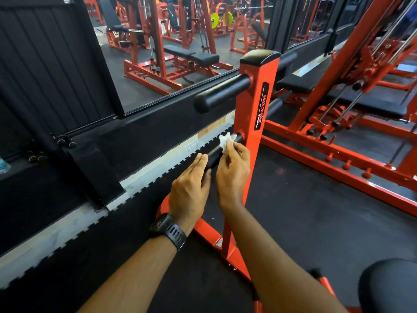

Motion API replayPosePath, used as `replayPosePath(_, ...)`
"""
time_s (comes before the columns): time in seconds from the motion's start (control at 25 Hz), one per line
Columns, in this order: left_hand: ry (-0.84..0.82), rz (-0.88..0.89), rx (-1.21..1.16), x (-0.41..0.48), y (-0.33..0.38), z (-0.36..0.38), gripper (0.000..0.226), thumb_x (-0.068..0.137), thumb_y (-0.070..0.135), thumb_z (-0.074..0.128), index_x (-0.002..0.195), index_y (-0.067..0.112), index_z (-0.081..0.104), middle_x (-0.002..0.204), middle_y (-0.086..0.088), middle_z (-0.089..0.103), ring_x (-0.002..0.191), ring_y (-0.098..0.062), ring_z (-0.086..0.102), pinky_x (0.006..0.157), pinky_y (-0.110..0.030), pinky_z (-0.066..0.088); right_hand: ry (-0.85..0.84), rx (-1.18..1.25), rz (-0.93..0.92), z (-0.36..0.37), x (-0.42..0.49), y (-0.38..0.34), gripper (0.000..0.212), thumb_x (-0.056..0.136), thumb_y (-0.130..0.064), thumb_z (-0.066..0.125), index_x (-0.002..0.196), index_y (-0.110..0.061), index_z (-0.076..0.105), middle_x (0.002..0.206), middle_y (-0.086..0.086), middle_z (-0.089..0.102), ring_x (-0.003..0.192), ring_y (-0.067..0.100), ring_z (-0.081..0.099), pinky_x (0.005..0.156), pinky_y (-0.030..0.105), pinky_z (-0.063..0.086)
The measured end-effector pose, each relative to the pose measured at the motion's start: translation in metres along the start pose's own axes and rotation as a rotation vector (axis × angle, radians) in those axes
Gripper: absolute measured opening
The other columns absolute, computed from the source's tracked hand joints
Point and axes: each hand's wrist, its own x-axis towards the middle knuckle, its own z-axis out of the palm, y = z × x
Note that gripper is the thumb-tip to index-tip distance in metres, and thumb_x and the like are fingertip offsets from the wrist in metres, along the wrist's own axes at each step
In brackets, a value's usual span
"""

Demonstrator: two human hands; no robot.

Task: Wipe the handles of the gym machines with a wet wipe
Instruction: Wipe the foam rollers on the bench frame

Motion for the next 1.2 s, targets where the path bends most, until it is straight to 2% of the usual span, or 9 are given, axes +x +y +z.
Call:
replayPosePath(0.2,-0.034,-0.009,-0.048,0.0,-0.002,-0.005,0.044,0.096,0.011,0.066,0.139,0.008,0.057,0.136,-0.013,0.061,0.127,-0.018,0.057,0.103,-0.021,0.044,0.01,0.229,0.259,0.006,-0.008,-0.009,0.027,0.105,-0.022,0.048,0.123,-0.009,0.062,0.12,0.0,0.051,0.107,0.01,0.056,0.086,0.009,0.043)
replayPosePath(0.32,-0.044,-0.005,-0.06,0.001,-0.004,-0.006,0.041,0.099,0.017,0.063,0.138,0.008,0.058,0.137,-0.013,0.061,0.128,-0.016,0.057,0.105,-0.014,0.039,0.079,0.147,0.397,0.01,0.007,0.002,0.026,0.106,-0.022,0.045,0.113,-0.012,0.067,0.107,0.008,0.062,0.085,0.008,0.055,0.068,0.01,0.039)
replayPosePath(0.44,-0.069,-0.006,-0.076,0.0,-0.004,-0.008,0.04,0.101,0.02,0.059,0.14,0.009,0.056,0.139,-0.014,0.059,0.13,-0.018,0.055,0.107,-0.013,0.037,0.025,0.265,0.477,0.02,-0.007,0.002,0.025,0.103,-0.023,0.044,0.096,-0.023,0.067,0.082,-0.008,0.064,0.073,0.008,0.055,0.067,0.025,0.048)
replayPosePath(0.48,-0.076,-0.003,-0.076,0.001,-0.004,-0.008,0.04,0.102,0.02,0.059,0.14,0.009,0.056,0.139,-0.014,0.059,0.13,-0.018,0.055,0.107,-0.011,0.036,0.033,0.294,0.51,0.021,-0.005,0.0,0.026,0.1,-0.022,0.044,0.084,-0.023,0.064,0.072,-0.01,0.058,0.067,0.011,0.052,0.063,0.032,0.047)
replayPosePath(0.6,-0.089,0.004,-0.047,0.002,-0.005,-0.009,0.04,0.101,0.016,0.059,0.14,0.007,0.055,0.139,-0.014,0.059,0.131,-0.018,0.054,0.107,-0.003,0.029,0.056,0.406,0.754,0.015,0.011,-0.005,0.035,0.092,-0.001,0.044,0.061,-0.018,0.047,0.059,-0.004,0.047,0.053,0.013,0.043,0.049,0.023,0.038)
replayPosePath(0.76,-0.073,0.006,-0.049,0.003,-0.004,-0.009,0.04,0.1,0.014,0.061,0.139,0.007,0.056,0.138,-0.013,0.059,0.13,-0.017,0.055,0.106,-0.001,0.028,-0.015,0.64,0.863,0.01,0.024,-0.01,0.032,0.089,0.009,0.04,0.069,-0.012,0.053,0.067,0.008,0.053,0.061,0.021,0.054,0.059,0.029,0.051)
replayPosePath(0.88,-0.074,-0.006,-0.051,0.002,-0.002,-0.008,0.04,0.099,0.014,0.062,0.139,0.007,0.057,0.139,-0.012,0.059,0.129,-0.016,0.055,0.106,-0.001,0.028,0.013,0.677,0.91,0.002,0.033,-0.009,0.034,0.095,0.009,0.038,0.072,-0.011,0.052,0.063,0.005,0.049,0.057,0.016,0.048,0.049,0.023,0.044)
replayPosePath(1.0,-0.067,0.011,-0.036,0.002,-0.003,-0.007,0.041,0.1,0.016,0.061,0.139,0.007,0.056,0.139,-0.013,0.059,0.13,-0.016,0.055,0.106,-0.002,0.028,-0.031,0.777,0.847,-0.001,0.028,-0.01,0.033,0.099,0.006,0.041,0.077,-0.009,0.061,0.068,0.004,0.06,0.059,0.014,0.058,0.052,0.022,0.051)
replayPosePath(1.2,-0.065,0.003,-0.022,-0.001,-0.003,-0.004,0.041,0.101,0.016,0.058,0.141,0.007,0.055,0.14,-0.013,0.058,0.131,-0.018,0.054,0.107,-0.001,0.027,0.074,0.765,0.806,0.003,0.039,-0.005,0.032,0.1,0.002,0.043,0.074,-0.015,0.052,0.07,0.001,0.043,0.066,0.013,0.043,0.066,0.026,0.04)
